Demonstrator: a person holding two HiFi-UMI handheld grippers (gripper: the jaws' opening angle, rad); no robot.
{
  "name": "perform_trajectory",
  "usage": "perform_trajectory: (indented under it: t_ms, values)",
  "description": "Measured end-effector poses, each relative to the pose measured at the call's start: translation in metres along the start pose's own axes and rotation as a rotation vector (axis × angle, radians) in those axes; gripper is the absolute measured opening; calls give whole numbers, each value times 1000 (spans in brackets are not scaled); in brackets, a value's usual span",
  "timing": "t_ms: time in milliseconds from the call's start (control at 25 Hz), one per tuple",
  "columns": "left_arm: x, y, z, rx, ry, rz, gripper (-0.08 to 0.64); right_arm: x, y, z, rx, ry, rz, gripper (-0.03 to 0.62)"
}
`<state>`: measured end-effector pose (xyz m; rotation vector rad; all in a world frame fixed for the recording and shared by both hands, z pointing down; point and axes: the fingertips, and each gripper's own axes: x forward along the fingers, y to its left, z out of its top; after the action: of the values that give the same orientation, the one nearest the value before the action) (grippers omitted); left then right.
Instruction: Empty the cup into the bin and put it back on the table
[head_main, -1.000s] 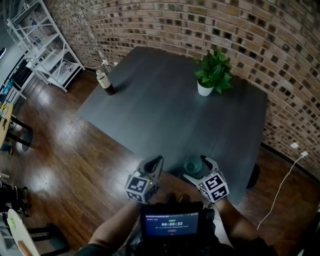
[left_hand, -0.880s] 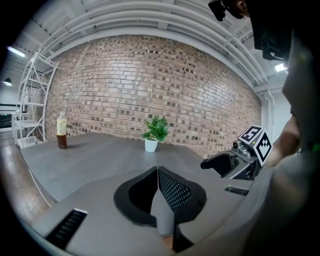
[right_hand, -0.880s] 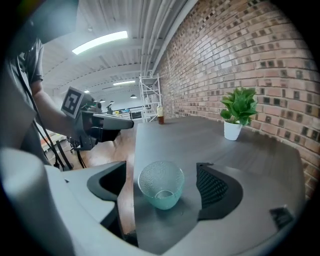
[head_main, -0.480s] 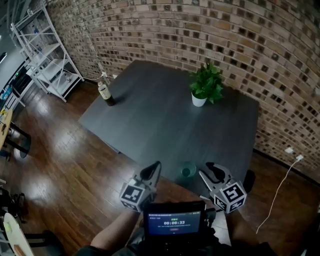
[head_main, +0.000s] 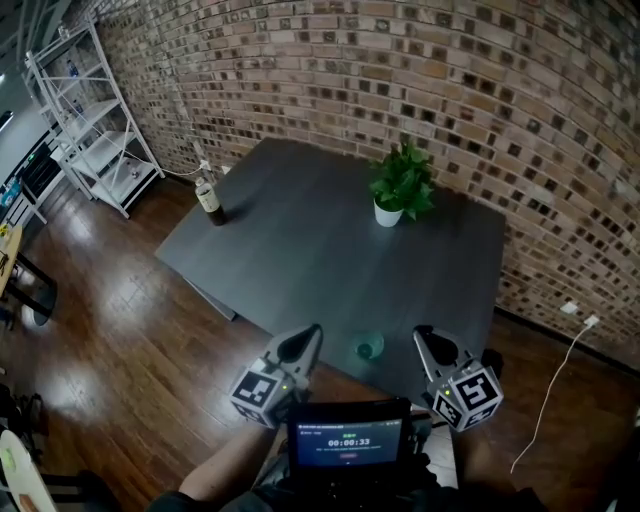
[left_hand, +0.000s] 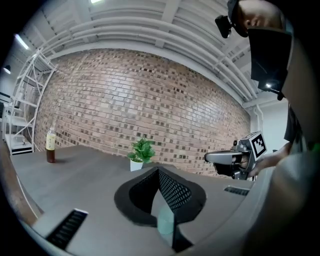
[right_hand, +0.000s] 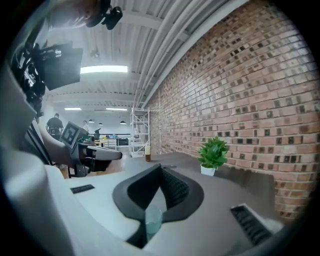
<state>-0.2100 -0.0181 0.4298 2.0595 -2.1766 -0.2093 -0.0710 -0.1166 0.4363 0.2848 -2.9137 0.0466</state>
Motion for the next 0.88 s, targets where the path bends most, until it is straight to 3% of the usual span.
perform_trajectory:
  t_ms: [200, 400, 880]
  values:
    - [0, -2, 8, 10, -36, -13, 0, -7, 0, 9, -17, -17, -20, 3]
    - [-1, -14, 10, 74, -23, -43, 0, -13, -3, 16, 4, -46, -37, 2]
    - [-8, -3, 16, 48, -40, -27, 0, -10, -2, 19, -9, -54, -65, 3]
